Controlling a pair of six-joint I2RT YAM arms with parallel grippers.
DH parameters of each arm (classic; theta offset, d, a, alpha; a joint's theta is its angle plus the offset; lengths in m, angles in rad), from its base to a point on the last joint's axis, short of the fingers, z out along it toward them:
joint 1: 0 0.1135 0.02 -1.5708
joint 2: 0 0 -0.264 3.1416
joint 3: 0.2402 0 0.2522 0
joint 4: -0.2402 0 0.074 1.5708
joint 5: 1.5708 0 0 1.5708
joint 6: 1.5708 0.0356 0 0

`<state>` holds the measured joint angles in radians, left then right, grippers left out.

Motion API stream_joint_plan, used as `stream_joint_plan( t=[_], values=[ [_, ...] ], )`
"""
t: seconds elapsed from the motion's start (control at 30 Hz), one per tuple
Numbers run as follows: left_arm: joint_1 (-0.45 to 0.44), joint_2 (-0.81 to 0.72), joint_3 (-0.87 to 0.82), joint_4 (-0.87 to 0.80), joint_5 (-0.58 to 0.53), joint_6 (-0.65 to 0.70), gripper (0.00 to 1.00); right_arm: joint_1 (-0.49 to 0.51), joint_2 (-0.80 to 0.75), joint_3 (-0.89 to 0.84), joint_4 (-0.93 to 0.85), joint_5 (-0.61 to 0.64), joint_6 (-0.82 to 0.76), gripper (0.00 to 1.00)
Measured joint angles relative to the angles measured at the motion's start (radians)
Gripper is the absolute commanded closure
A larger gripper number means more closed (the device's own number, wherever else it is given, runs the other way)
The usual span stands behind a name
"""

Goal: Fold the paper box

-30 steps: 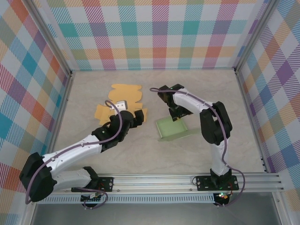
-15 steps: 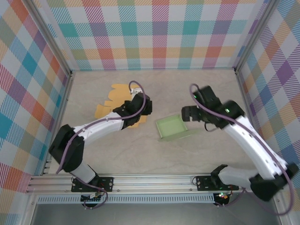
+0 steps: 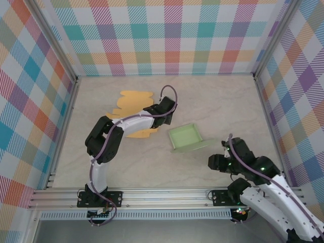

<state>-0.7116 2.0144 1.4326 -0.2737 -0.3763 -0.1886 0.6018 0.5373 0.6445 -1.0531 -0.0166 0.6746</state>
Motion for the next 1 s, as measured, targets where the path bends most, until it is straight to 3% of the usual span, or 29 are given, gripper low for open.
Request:
stream_joint_plan(
  t=[0.13, 0.3, 0.53, 1.0],
  values=[
    [0.000, 0.034, 0.002, -0.035, 0.012, 0.015, 0.52, 0.000, 0.006, -0.191, 0.166, -0.073, 0.082, 0.53],
    [0.000, 0.040, 0.001, -0.049, 0.038, 0.022, 0.55, 0.000, 0.127, -0.282, 0.420, -0.109, 0.153, 0.54],
    [-0.007, 0.040, -0.049, -0.040, 0.080, 0.021, 0.56, -0.025, 0.388, -0.283, 0.669, -0.090, 0.165, 0.56],
    [-0.089, -0.080, -0.254, 0.048, 0.151, -0.073, 0.56, -0.280, 0.698, -0.179, 0.931, -0.194, 0.071, 0.56]
  ],
)
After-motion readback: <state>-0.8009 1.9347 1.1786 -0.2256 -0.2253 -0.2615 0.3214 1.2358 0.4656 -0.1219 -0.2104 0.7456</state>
